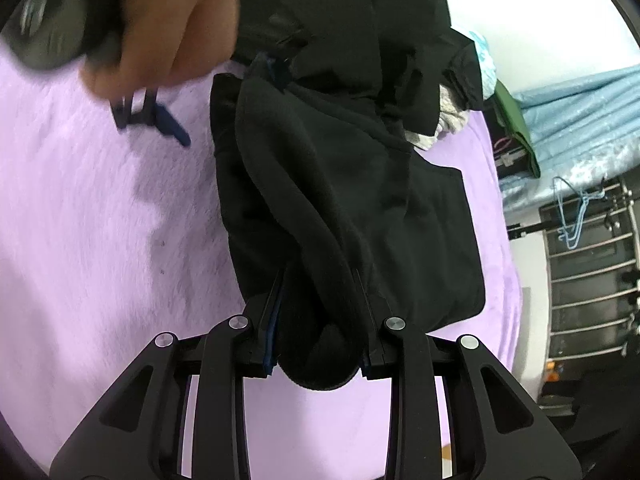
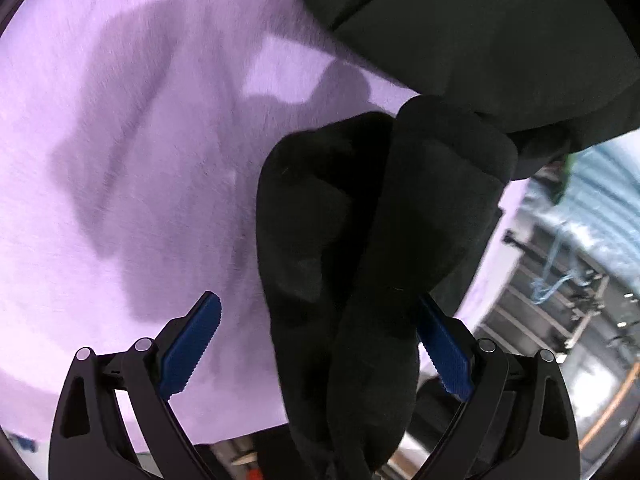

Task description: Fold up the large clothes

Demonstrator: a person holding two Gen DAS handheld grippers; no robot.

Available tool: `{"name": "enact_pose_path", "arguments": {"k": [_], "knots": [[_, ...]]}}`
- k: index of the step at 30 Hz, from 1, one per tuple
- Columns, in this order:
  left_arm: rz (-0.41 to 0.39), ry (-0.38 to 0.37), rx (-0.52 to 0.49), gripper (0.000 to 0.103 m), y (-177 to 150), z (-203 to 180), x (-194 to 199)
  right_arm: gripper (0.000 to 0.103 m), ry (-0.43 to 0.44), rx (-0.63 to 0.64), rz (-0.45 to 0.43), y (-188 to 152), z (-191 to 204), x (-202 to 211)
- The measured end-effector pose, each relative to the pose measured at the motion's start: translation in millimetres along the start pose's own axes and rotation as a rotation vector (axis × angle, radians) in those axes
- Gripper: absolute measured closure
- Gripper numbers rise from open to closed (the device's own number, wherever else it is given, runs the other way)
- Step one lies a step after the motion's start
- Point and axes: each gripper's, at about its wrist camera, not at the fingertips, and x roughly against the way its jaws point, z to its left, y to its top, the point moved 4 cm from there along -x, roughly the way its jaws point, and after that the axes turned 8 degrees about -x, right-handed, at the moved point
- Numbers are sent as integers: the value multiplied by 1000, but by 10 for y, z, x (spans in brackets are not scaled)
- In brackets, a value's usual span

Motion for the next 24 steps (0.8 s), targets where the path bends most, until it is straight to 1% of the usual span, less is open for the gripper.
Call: {"name": "enact_pose_path", "arguments": {"k": [3, 4, 7, 10, 12, 14, 15, 16, 18, 22, 24], "knots": [[-4, -6, -10, 76, 3, -20, 4, 10, -133, 66, -54, -7, 63, -112], [-6, -3, -17, 76, 2, -25, 4, 10, -147, 74, -59, -8, 65, -140], [-4, 5, -27, 76, -2, -27, 1, 10, -145, 119, -77, -20, 85, -221], [-9, 0, -31, 76, 3, -41, 22, 12, -116, 117, -65, -23, 19, -352], [-13, 9, -54, 76, -1, -82, 20, 25, -112, 135, -55, -32, -14, -428], [-12, 14, -58, 76, -20, -99, -5, 31, -113, 171, -70, -72, -55, -480], [-10, 18, -50, 76, -33, -100, -25, 37, -108, 181, -71, -98, -83, -511], [-7, 19, -42, 76, -44, -101, -41, 40, -91, 187, -65, -120, -112, -537], [-4, 24, -36, 76, -59, -142, -56, 50, -26, 181, -47, -144, -228, -591], [-11, 48, -63, 76, -26, -250, -56, 61, 111, 154, -17, -110, -468, -591], [-12, 55, -58, 75, 7, -283, -46, 66, 155, 160, -19, -107, -576, -582]]}}
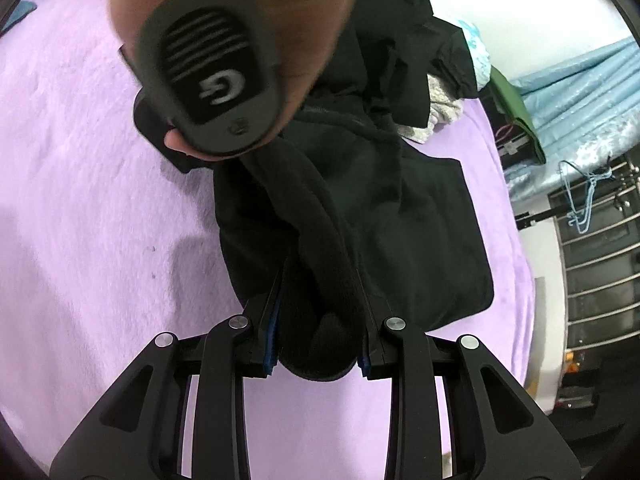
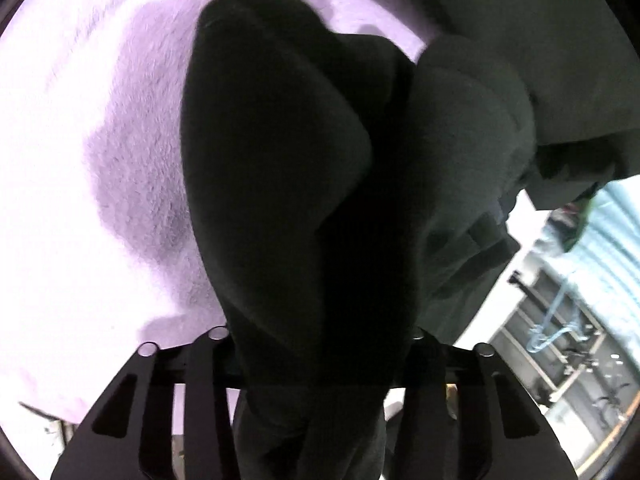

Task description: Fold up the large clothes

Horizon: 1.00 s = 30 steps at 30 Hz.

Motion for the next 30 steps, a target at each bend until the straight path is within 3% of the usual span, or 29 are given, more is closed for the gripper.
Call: {"name": "enact_pose_path", "arguments": {"k": [7, 13, 18, 23, 25, 28, 30], "knots": [[5, 58, 37, 72, 38, -58, 107, 74, 183, -8, -52, -144, -516, 118], [-15, 101, 49, 55, -38, -119, 305, 75, 291, -16, -111, -510, -1032, -95], [-53, 61, 42, 44, -187, -215, 562, 75, 363, -11, -170, -722, -1479, -250], [-88, -17, 99, 44, -395, -245, 812, 75, 440, -26, -202, -910, -1676, -187], [-103, -38, 144, 44, -439, -198, 879, 75, 480, -39, -210, -919, -2013, -402], [-147, -18, 194, 44, -417, -129, 942, 75, 509, -34, -218, -1021, -2215, -478], [-157, 38, 189, 44, -361, -68, 919, 75, 511, -25, -222, -1083, -2307, -457]]}}
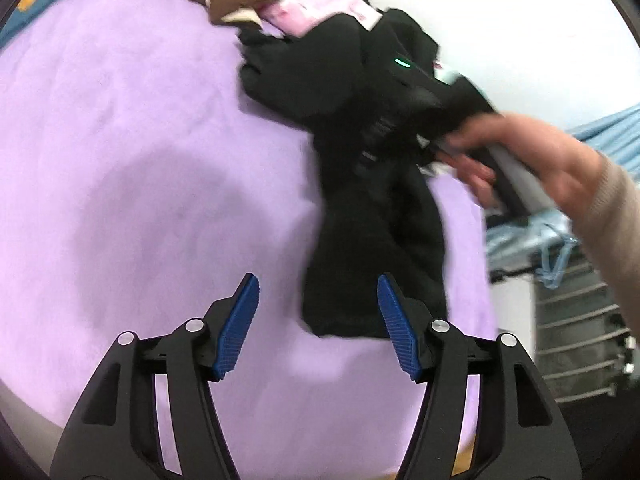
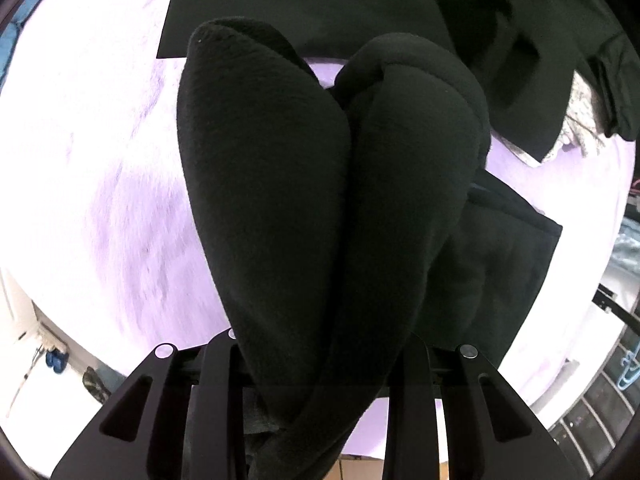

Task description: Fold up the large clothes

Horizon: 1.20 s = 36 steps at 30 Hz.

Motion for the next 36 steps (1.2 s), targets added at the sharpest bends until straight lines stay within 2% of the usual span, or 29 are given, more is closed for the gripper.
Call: {"name": "enact_pose_path", "arguments": {"k": [4, 7, 9, 17, 25, 27, 30, 31, 32, 34, 36], "knots": [[-6, 3, 88, 44, 162, 169, -209, 75, 58, -48, -11, -123, -295, 69], [-29, 32, 33, 44, 320, 144, -350, 75, 106, -70, -15, -202, -667, 48], [-31, 20, 13, 44, 393, 139, -492, 75, 142, -94, -16, -234, -891, 33], [87, -91, -59, 43, 307, -171, -1191, 75, 278, -125, -59, -356, -1642, 105], [127, -197, -52, 43, 129, -791, -1638, 75, 371, -142, -129, -326, -2405, 172], [119, -208, -70, 43, 85, -992, -1652, 75, 410, -180, -129, -314, -2585, 112], [137, -237, -131, 43, -31, -1421, -1690, 74, 421, -200, -136, -310, -2872, -14], [148, -242, -154, 42, -70, -1528, -1712, 74, 414, -203, -137, -313, -2954, -58], [162, -213, -216, 40, -146, -1702, -1760, 73, 409, -205, -139, -287, -3000, -95], [184, -186, -278, 39, -231, -1868, -1844, 73, 409, -213, -140, -328, -3268, -133], [204, -194, -270, 38, -285, -1938, -1943, 72, 421, -239, -134, -341, -3429, -229]]}}
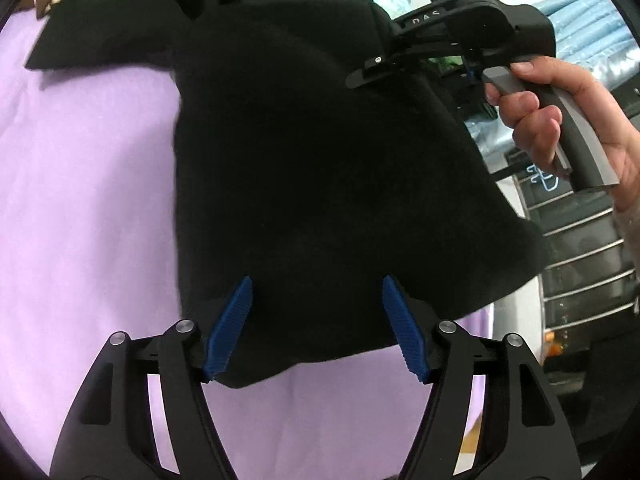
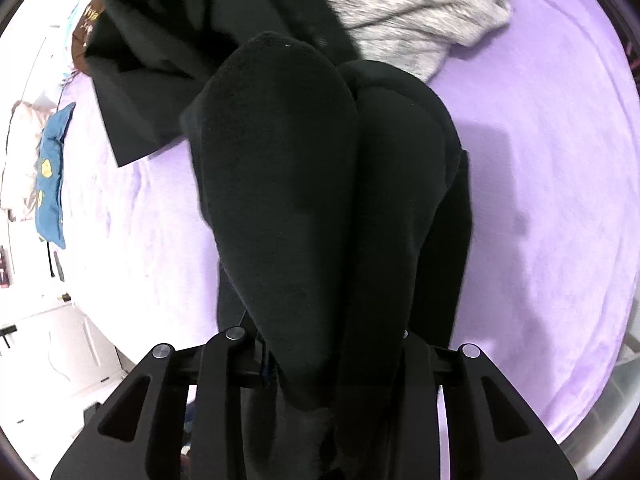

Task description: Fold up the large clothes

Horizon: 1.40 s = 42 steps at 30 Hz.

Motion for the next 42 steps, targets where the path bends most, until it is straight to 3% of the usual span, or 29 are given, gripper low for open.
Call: {"name": "enact_pose_path", "arguments": {"k": [10, 16, 19, 21, 25, 27, 32, 36, 42], "knots": [[77, 25, -55, 37, -51, -218, -345, 68, 64, -173, 17, -85, -846, -331], [112, 88, -102, 34, -125, -310, -595, 64, 58, -147, -9, -72, -1009, -459], [123, 132, -164, 30, -112, -425, -778, 57, 40, -132, -20, -51, -1092, -505], [116, 146, -196, 23, -149, -473, -833, 40, 18, -136, -33, -58, -1179, -511], [101, 146, -249, 20, -187, -530, -825, 35, 21, -132, -47, -108, -1269, -420], [94, 130, -233, 20, -175, -513, -753, 26, -29, -149, -52, -104, -1271, -313], [34, 113, -196, 19, -59, -406, -325, 25, -123, -136, -158, -32, -1175, 152], [-30, 113, -116, 18, 109, -218, -95, 23, -165, -45, -262, 91, -824, 560], [-13, 126, -78, 18, 83, -55, -254, 23, -173, 147, -277, 234, 330, 466]]}}
